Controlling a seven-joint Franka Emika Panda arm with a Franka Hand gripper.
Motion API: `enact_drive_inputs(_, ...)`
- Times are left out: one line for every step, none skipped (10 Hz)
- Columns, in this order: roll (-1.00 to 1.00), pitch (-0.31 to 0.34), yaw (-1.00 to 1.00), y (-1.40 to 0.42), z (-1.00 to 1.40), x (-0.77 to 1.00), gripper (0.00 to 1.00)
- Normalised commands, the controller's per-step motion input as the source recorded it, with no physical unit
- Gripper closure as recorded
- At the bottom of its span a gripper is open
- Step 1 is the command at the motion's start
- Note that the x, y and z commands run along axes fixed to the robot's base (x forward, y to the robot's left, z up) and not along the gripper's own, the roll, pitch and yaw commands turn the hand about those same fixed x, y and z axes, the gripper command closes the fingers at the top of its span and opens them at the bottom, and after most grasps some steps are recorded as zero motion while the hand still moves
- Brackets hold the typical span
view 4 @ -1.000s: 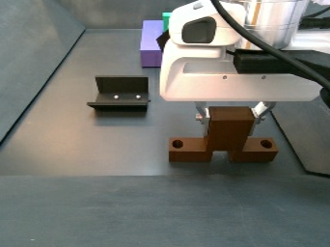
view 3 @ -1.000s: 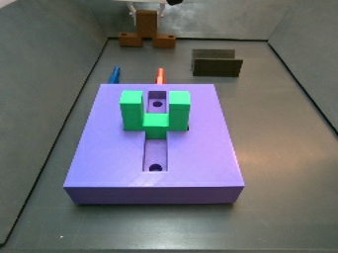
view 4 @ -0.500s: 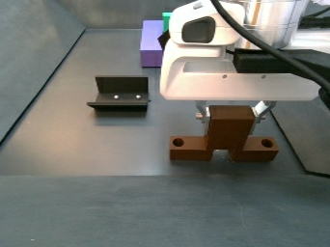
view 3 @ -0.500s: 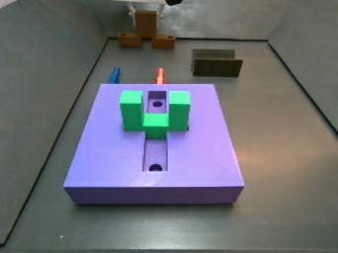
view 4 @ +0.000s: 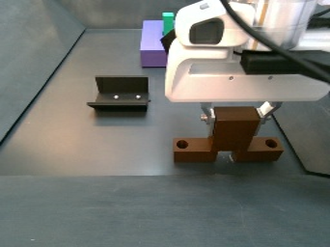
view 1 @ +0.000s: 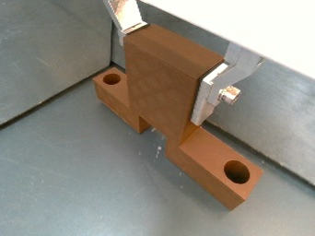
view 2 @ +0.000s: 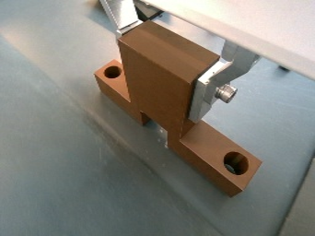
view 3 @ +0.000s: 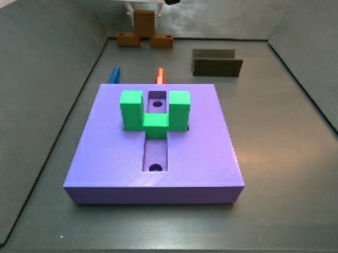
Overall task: Pick up the brown object. Move up. Move to above the board. Insert the brown object.
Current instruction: Move up, then move to above the board.
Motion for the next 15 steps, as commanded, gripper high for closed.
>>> enact_drive_inputs(0.00,0.004,-0.05,-0.06,0.81,0.05,1.00)
enact_drive_inputs(0.02,0.051,-0.05,-0.06,0.66,0.01,1.00)
enact_drive_inputs(0.08,0.058,-0.02,-0.03,0.30,0.01,1.00)
enact_drive_inputs(0.00,0.000,0.00,0.00,1.40,0.00,1.00)
enact_drive_inputs(-0.05,0.012,0.00,0.00,1.40,-0.03,1.00)
enact_drive_inputs(-0.04,0.027,0.00,0.00,1.40,-0.05,1.00)
enact_drive_inputs(0.02,0.019,0.00,0.00,1.40,0.00,1.00)
enact_drive_inputs(0.00,0.050,0.00,0.01,1.40,0.03,1.00)
enact_drive_inputs(0.00,0.092,0.00,0.01,0.74,0.02,1.00)
enact_drive_inputs(0.02,0.076,0.01,-0.01,0.36,0.03,1.00)
enact_drive_inputs(0.00,0.052,0.01,0.01,0.17,0.02,1.00)
enact_drive_inputs(-0.08,0.196,0.07,-1.40,0.14,0.21,1.00)
enact_drive_inputs(-0.05,0.183,0.07,-1.40,0.13,0.21,1.00)
enact_drive_inputs(-0.01,0.105,0.04,-1.40,0.13,0.21,1.00)
enact_drive_inputs(-0.04,0.042,0.02,-1.40,0.13,0.21,1.00)
